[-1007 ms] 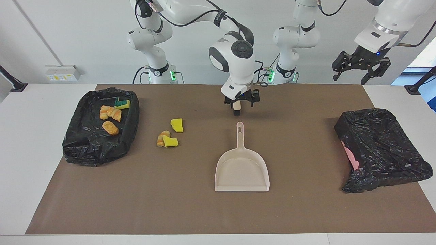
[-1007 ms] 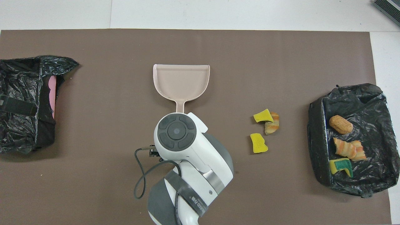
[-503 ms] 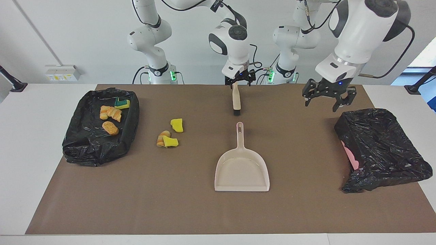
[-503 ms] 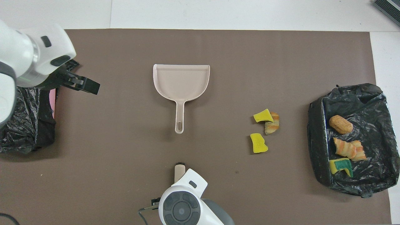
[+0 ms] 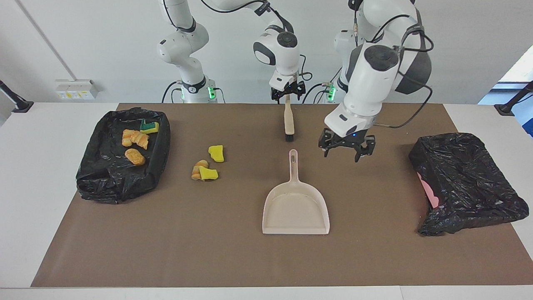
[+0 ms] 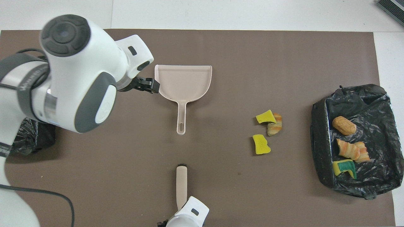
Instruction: Sweep and dump trash in bin
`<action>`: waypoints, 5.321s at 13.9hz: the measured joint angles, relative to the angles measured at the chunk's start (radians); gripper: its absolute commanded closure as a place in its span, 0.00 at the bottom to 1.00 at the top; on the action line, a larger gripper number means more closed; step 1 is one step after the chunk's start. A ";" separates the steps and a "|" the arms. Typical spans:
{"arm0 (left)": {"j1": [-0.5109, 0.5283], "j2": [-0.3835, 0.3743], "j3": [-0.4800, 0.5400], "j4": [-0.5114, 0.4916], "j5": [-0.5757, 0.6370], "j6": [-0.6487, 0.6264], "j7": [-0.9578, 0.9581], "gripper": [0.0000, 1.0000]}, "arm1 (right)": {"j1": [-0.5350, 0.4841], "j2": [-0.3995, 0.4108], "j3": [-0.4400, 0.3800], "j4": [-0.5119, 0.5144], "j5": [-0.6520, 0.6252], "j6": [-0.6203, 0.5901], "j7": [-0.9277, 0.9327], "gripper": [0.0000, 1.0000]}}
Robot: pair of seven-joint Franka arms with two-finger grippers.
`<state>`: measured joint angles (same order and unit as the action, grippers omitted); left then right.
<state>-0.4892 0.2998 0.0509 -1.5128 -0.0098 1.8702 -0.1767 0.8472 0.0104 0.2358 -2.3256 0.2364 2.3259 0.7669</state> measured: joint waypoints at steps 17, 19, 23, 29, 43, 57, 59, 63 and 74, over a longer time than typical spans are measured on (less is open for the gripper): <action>-0.160 0.026 -0.004 -0.337 -0.050 0.365 -0.163 0.23 | -0.097 -0.072 -0.016 0.011 -0.002 -0.278 -0.125 1.00; -0.160 0.026 -0.002 -0.337 -0.050 0.369 -0.164 0.55 | -0.157 -0.150 -0.019 0.020 -0.028 -0.425 -0.155 1.00; -0.160 0.026 -0.002 -0.337 -0.050 0.374 -0.164 0.94 | -0.323 -0.310 -0.024 0.024 -0.129 -0.673 -0.249 1.00; -0.159 0.015 0.005 -0.335 -0.047 0.369 -0.082 1.00 | -0.574 -0.290 -0.025 0.059 -0.361 -0.686 -0.312 1.00; -0.131 -0.131 0.029 -0.355 0.098 0.002 0.749 1.00 | -0.827 -0.101 -0.021 0.078 -0.492 -0.414 -0.482 1.00; -0.181 -0.261 0.011 -0.593 0.148 0.089 0.954 1.00 | -0.666 0.040 -0.007 0.046 -0.025 -0.244 -0.498 1.00; -0.181 -0.261 0.011 -0.616 0.149 0.122 0.954 1.00 | -0.639 0.053 -0.006 0.047 0.159 -0.201 -0.614 1.00; -0.186 -0.262 0.011 -0.627 0.152 0.136 0.954 1.00 | -0.623 0.069 -0.006 0.060 0.449 -0.186 -0.769 1.00; -0.209 -0.261 0.007 -0.634 0.153 0.207 0.991 1.00 | -0.671 -0.223 -0.019 0.145 0.073 -0.658 -0.407 1.00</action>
<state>-0.6982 0.0384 0.0584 -2.1464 0.1428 2.0773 0.8140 0.1759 -0.2129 0.2168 -2.1806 0.3094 1.6678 0.3601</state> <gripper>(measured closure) 0.678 0.736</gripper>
